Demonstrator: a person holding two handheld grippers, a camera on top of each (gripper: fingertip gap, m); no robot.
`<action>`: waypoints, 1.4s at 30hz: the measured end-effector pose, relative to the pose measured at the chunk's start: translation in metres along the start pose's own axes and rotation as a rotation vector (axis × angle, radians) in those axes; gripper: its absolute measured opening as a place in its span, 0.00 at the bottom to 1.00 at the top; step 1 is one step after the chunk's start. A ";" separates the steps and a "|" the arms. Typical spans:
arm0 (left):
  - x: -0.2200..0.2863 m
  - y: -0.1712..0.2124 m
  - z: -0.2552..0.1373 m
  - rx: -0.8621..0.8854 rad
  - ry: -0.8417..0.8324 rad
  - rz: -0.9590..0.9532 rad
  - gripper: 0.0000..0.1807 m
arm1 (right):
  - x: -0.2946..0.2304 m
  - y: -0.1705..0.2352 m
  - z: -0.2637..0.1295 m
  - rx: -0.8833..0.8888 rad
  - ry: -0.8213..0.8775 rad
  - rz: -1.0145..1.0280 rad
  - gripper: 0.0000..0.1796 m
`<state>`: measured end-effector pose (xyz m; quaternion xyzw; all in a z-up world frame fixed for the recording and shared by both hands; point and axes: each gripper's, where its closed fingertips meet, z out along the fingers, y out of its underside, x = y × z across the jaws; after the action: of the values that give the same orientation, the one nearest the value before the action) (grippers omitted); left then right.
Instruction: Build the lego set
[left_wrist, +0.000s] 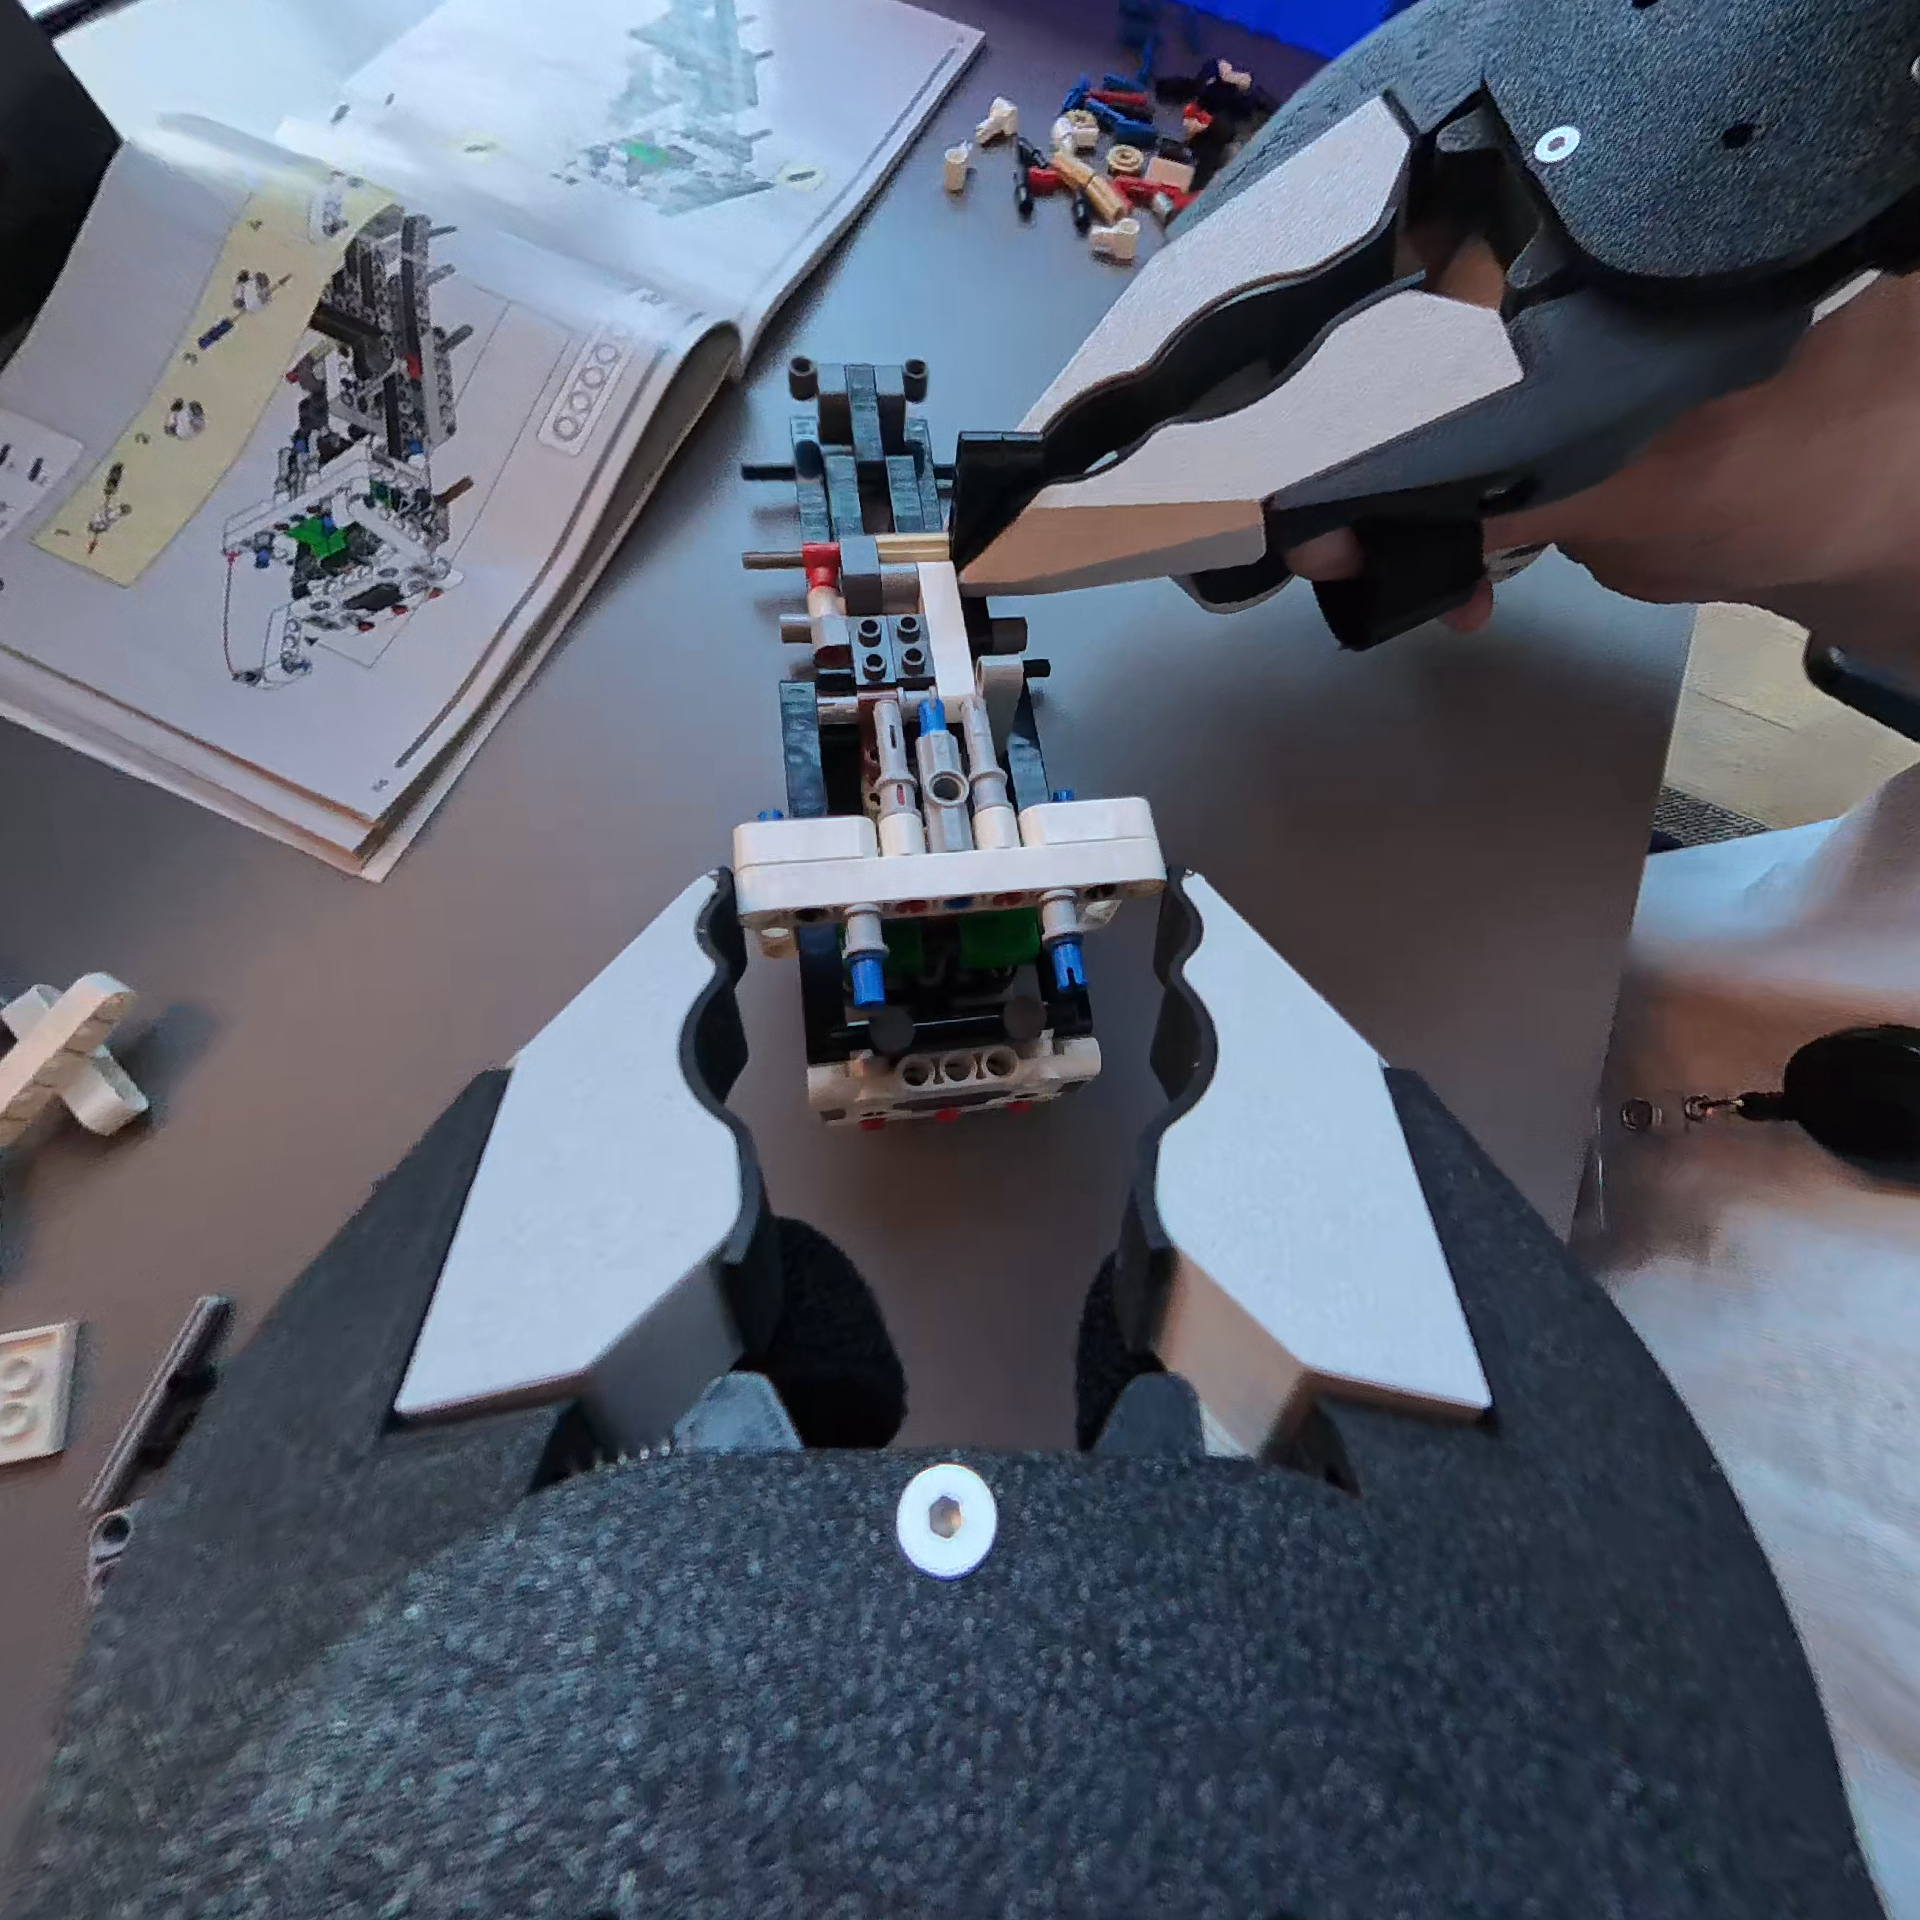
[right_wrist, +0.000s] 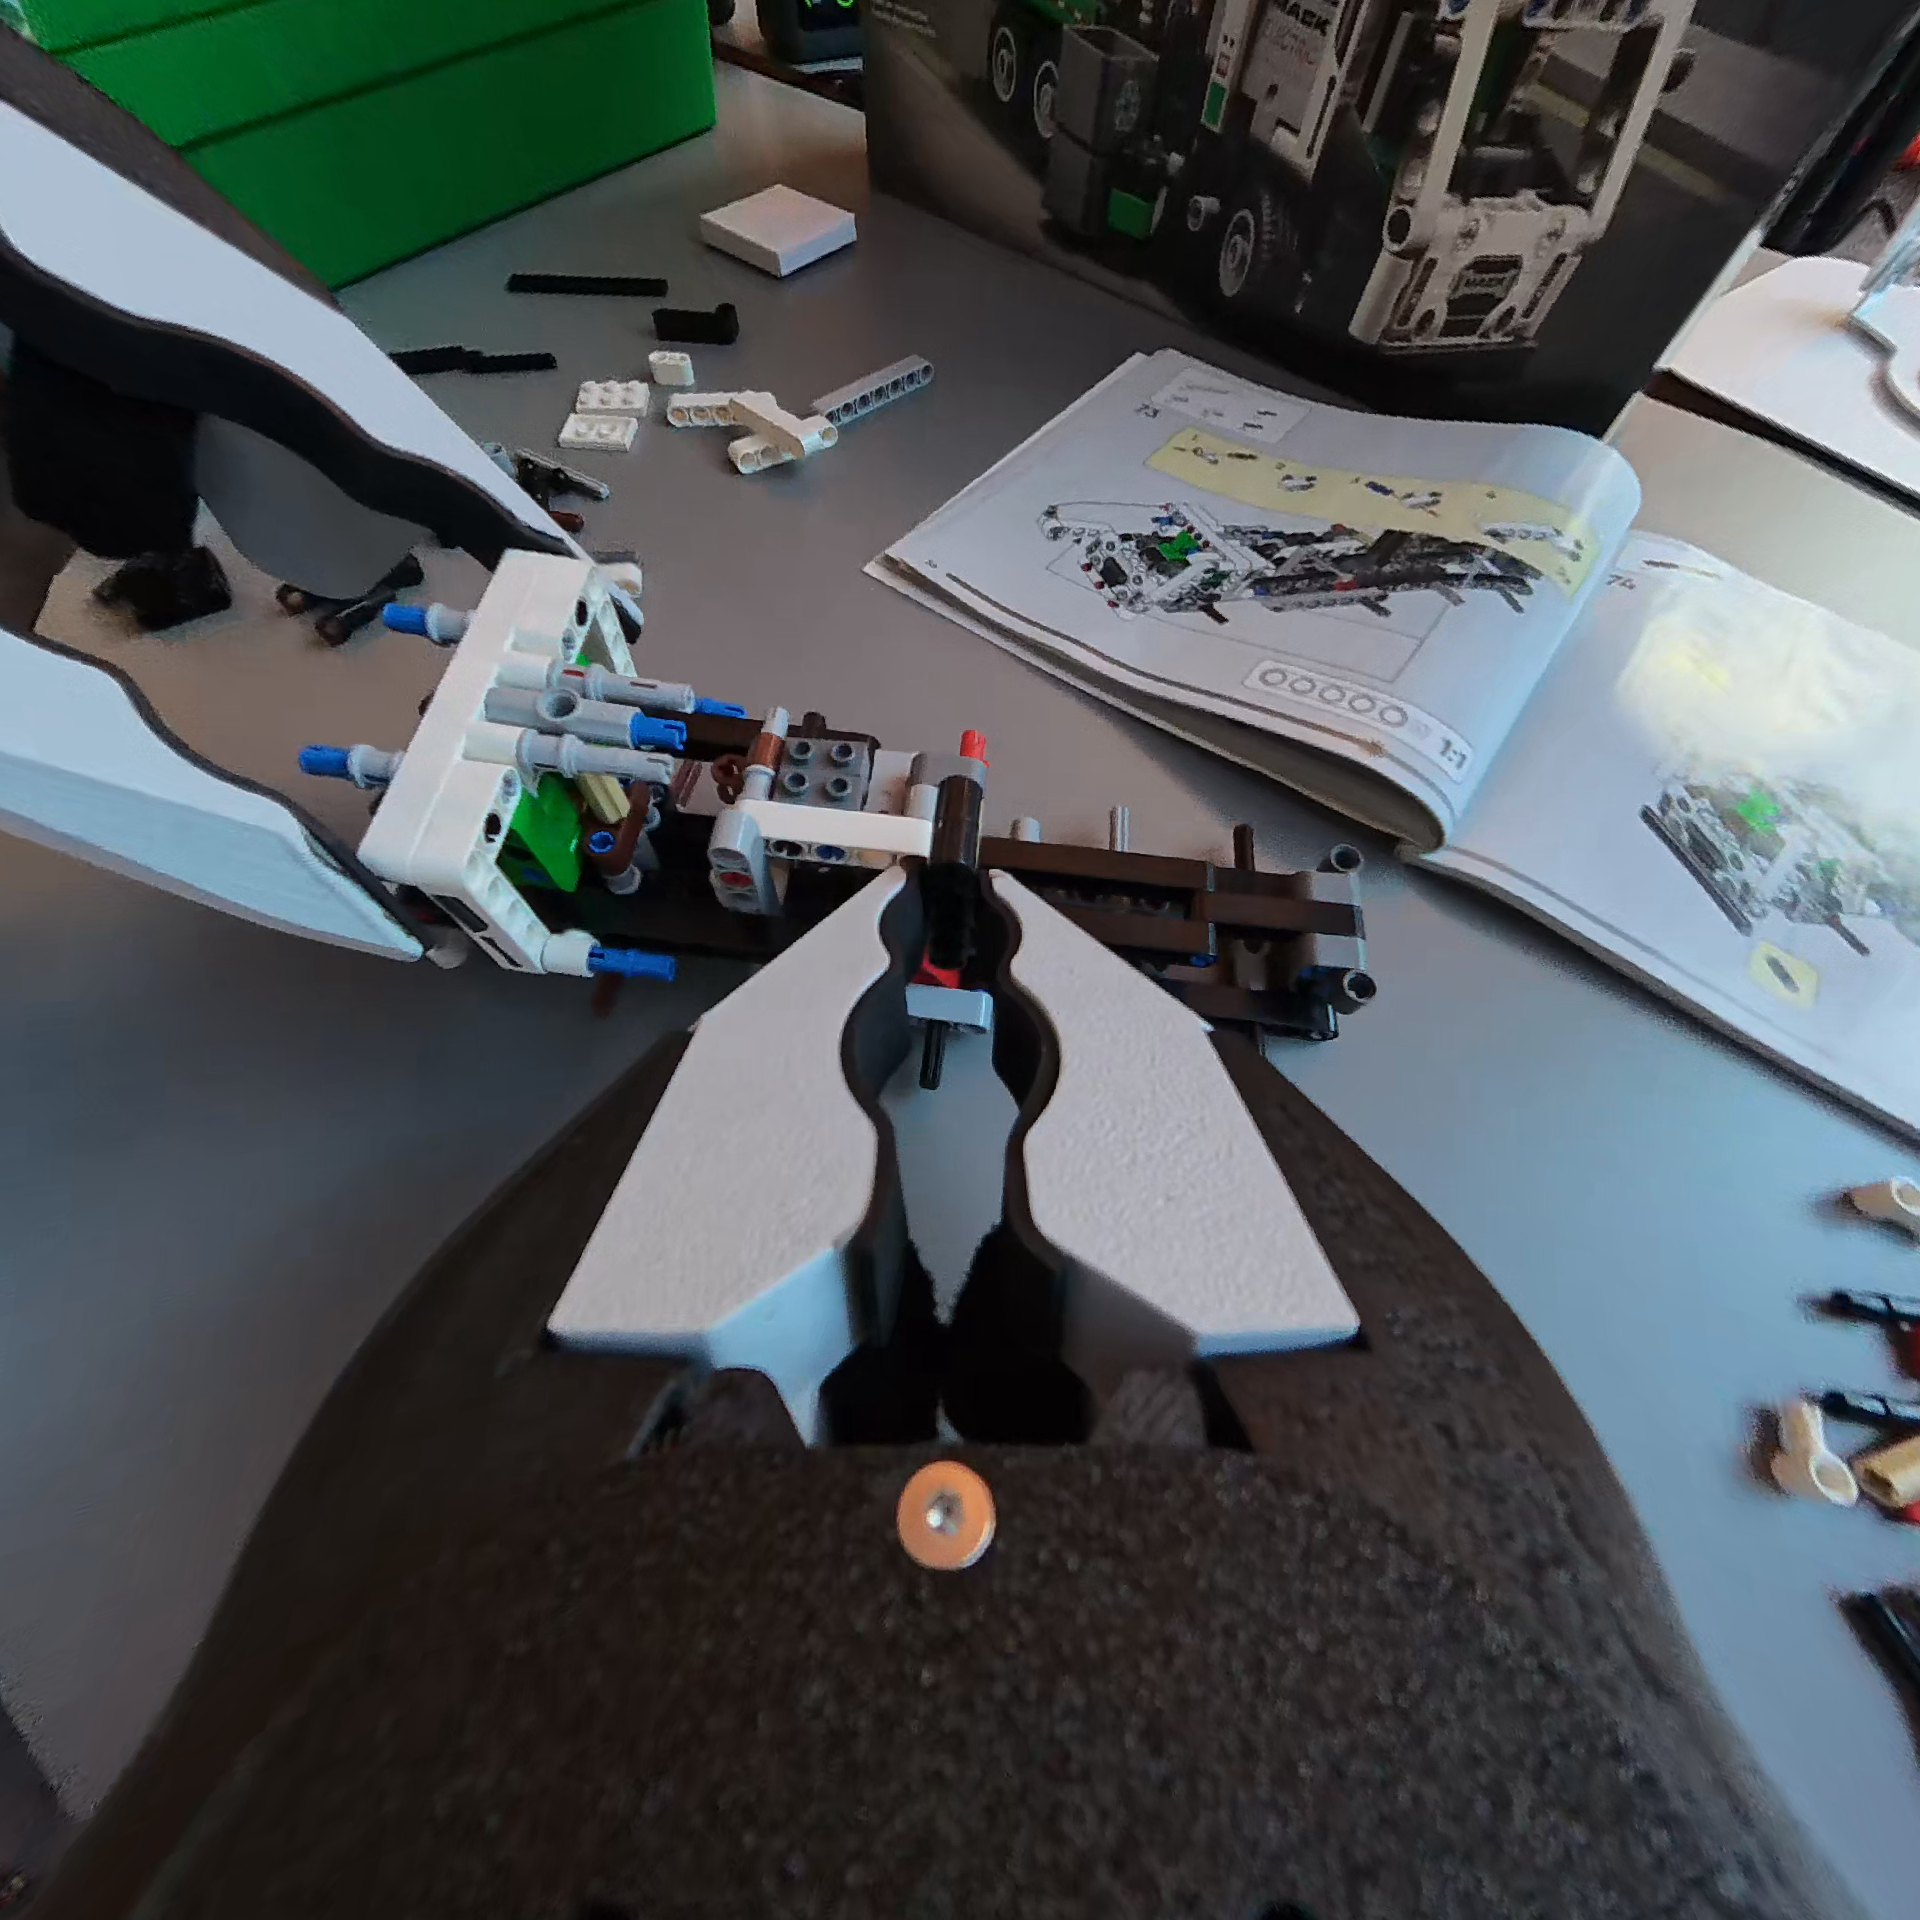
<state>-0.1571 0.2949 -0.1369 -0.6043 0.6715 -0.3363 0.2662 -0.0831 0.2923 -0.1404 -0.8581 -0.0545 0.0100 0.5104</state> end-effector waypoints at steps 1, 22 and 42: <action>-0.003 0.003 0.000 -0.004 0.003 -0.013 0.43 | 0.000 -0.001 0.004 -0.006 -0.007 -0.003 0.04; -0.002 0.018 -0.071 0.503 -0.230 -0.310 0.38 | 0.049 0.016 -0.078 0.178 0.026 0.068 0.25; 0.001 0.035 -0.058 0.335 -0.398 -0.194 0.28 | 0.055 0.030 -0.074 0.124 0.127 -0.043 0.15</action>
<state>-0.2236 0.3033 -0.1271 -0.6674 0.4802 -0.3410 0.4557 -0.0207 0.2190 -0.1294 -0.8223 -0.0398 -0.0521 0.5652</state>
